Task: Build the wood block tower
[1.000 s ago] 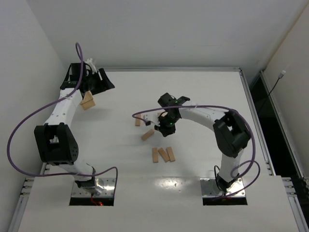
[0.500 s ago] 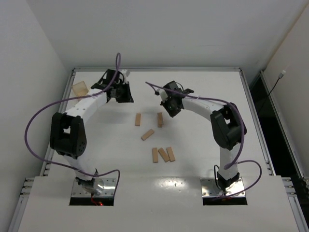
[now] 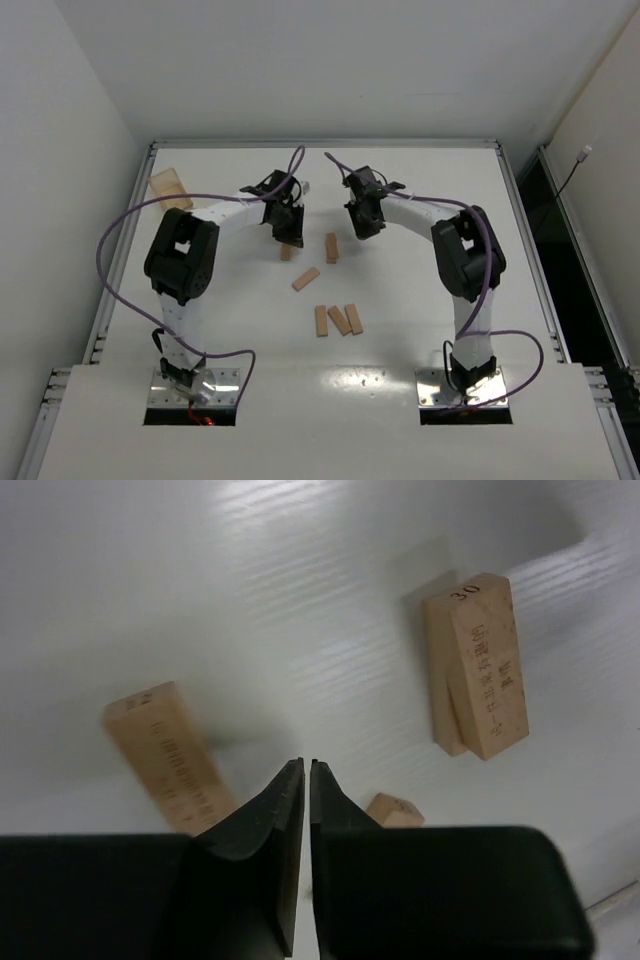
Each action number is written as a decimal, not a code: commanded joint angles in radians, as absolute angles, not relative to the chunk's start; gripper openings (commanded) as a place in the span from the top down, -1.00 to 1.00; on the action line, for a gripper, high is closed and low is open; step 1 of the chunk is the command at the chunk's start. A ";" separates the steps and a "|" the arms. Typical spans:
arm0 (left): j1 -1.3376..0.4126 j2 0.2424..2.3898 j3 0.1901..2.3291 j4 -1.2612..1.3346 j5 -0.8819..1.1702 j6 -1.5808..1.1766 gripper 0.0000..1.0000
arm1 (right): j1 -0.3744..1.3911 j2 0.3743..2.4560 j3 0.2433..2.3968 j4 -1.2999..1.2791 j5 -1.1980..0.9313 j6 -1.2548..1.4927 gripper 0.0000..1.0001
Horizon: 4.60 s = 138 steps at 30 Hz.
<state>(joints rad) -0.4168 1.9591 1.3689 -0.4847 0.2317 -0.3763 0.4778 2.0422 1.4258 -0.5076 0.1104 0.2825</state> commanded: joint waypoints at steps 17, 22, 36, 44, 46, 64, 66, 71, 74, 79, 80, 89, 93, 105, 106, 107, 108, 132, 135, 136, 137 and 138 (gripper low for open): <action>-0.520 2.200 1.604 -0.532 0.126 -0.356 0.46 | 0.187 1.865 1.302 -0.491 -0.066 0.256 0.94; -0.520 2.230 1.626 -0.532 0.097 -0.356 0.46 | 0.187 1.855 1.293 -0.491 -0.086 0.256 0.94; -0.520 2.260 1.664 -0.551 0.086 -0.347 0.29 | 0.187 1.855 1.293 -0.482 -0.124 0.238 0.91; -0.520 2.260 1.646 -0.551 0.077 -0.347 0.29 | 0.187 1.855 1.293 -0.482 -0.133 0.238 0.91; -0.520 2.260 1.646 -0.551 0.077 -0.347 0.25 | 0.187 1.864 1.293 -0.482 -0.144 0.229 0.91; -0.474 2.097 1.493 -0.512 -0.021 -0.385 1.00 | 0.279 1.853 1.258 -0.433 -0.181 0.251 1.00; -0.465 2.076 1.473 -0.500 -0.021 -0.385 1.00 | 0.333 1.867 1.270 -0.442 -0.147 0.276 1.00; -0.465 2.043 1.428 -0.482 0.002 -0.385 0.99 | 0.431 1.945 1.334 -0.465 -0.137 0.317 1.00; -0.465 2.043 1.428 -0.482 0.002 -0.385 0.99 | 0.455 1.973 1.345 -0.465 -0.126 0.327 1.00; -0.465 2.043 1.428 -0.482 0.002 -0.385 0.99 | 0.480 2.006 1.355 -0.465 -0.115 0.348 1.00; -0.465 2.043 1.428 -0.482 0.002 -0.385 0.95 | 0.492 2.016 1.355 -0.465 -0.115 0.348 1.00; -0.456 2.043 1.428 -0.482 0.002 -0.385 0.66 | 0.520 2.071 1.396 -0.476 -0.136 0.357 0.90; -0.446 2.043 1.428 -0.482 0.002 -0.385 0.64 | 0.520 2.080 1.407 -0.485 -0.137 0.357 0.88; -0.446 2.043 1.437 -0.491 0.002 -0.385 0.64 | 0.529 2.098 1.434 -0.494 -0.137 0.357 0.71; -0.446 2.043 1.437 -0.491 0.002 -0.385 0.64 | 0.529 2.098 1.434 -0.494 -0.137 0.357 0.71; -0.446 2.043 1.437 -0.491 0.002 -0.385 0.64 | 0.529 2.098 1.434 -0.494 -0.137 0.357 0.68; -0.446 2.043 1.437 -0.491 0.002 -0.385 0.64 | 0.529 2.098 1.434 -0.494 -0.126 0.357 0.68; -0.446 2.043 1.437 -0.491 0.011 -0.385 0.64 | 0.519 2.083 1.393 -0.494 -0.021 0.367 0.68; -0.446 2.043 1.437 -0.491 0.011 -0.385 0.64 | 0.518 2.115 1.424 -0.503 -0.009 0.367 0.70; -0.446 2.043 1.437 -0.491 0.011 -0.385 0.64 | 0.518 2.124 1.439 -0.514 -0.009 0.367 0.70; -0.446 2.043 1.437 -0.491 0.011 -0.385 0.64 | 0.518 2.135 1.439 -0.514 0.000 0.367 0.70; -0.446 2.043 1.437 -0.491 0.011 -0.385 0.64 | 0.518 2.135 1.453 -0.514 0.000 0.367 0.70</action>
<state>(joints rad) -0.4625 2.0663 1.4487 -0.4618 0.0181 -0.3855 0.5224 2.0956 1.4158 -0.5076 -0.0563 0.3557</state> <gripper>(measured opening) 0.180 0.150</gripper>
